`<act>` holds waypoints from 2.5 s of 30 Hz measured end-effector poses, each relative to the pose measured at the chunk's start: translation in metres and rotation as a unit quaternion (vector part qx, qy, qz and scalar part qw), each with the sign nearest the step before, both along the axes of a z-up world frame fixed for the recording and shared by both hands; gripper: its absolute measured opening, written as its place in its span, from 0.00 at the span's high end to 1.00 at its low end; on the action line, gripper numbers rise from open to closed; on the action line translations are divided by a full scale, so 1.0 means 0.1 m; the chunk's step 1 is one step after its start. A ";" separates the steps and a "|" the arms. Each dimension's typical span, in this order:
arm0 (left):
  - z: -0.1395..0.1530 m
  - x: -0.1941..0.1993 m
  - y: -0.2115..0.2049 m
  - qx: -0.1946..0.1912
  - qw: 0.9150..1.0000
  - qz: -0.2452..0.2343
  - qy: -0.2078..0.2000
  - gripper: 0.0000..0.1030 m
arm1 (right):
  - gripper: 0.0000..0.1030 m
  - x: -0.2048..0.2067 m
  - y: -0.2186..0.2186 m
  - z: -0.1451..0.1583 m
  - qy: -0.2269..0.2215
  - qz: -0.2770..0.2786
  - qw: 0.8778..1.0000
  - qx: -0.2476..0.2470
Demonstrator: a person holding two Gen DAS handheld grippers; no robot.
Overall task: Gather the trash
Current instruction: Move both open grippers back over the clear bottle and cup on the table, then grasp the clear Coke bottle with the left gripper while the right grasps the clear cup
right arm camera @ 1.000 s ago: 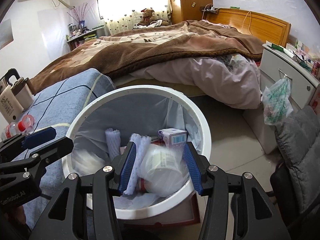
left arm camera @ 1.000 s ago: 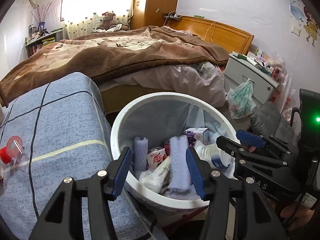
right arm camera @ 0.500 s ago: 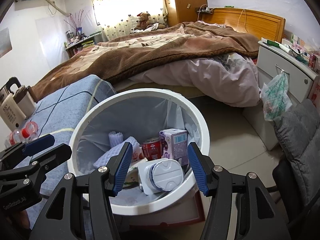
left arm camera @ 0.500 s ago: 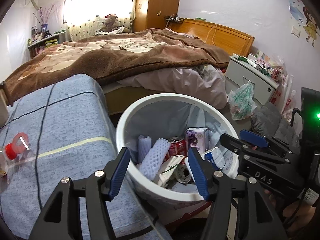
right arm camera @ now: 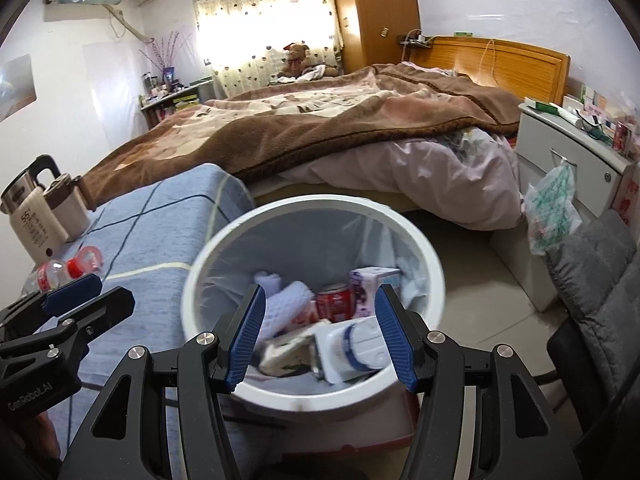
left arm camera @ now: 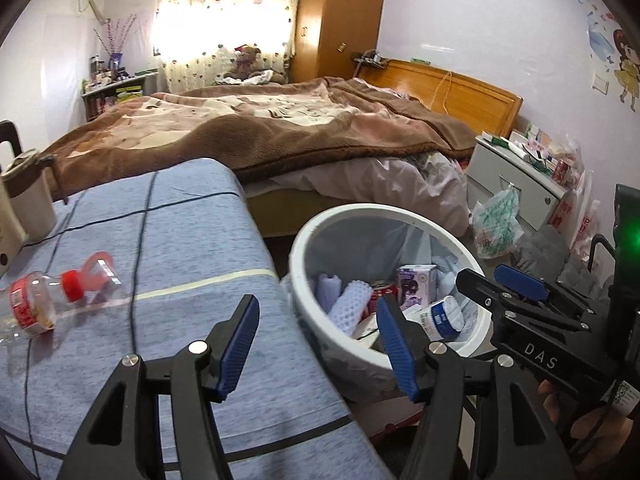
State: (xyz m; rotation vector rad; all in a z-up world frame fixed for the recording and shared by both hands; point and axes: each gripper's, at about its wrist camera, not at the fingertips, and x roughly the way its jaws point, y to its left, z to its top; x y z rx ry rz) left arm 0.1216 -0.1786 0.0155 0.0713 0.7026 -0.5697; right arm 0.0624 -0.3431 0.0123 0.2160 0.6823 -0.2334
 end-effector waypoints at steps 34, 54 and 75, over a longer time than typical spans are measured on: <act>0.02 0.51 2.32 -0.010 0.985 0.172 -0.002 0.33 | 0.44 0.89 1.74 -0.04 0.023 0.196 0.980 -0.008; -0.20 1.25 2.68 0.020 0.990 0.124 0.058 0.31 | 0.44 1.70 2.34 -0.35 0.090 0.270 0.958 -0.040; -0.39 0.96 2.27 0.026 0.992 0.021 0.123 0.31 | 0.73 1.77 2.24 -0.40 0.091 0.270 0.959 0.007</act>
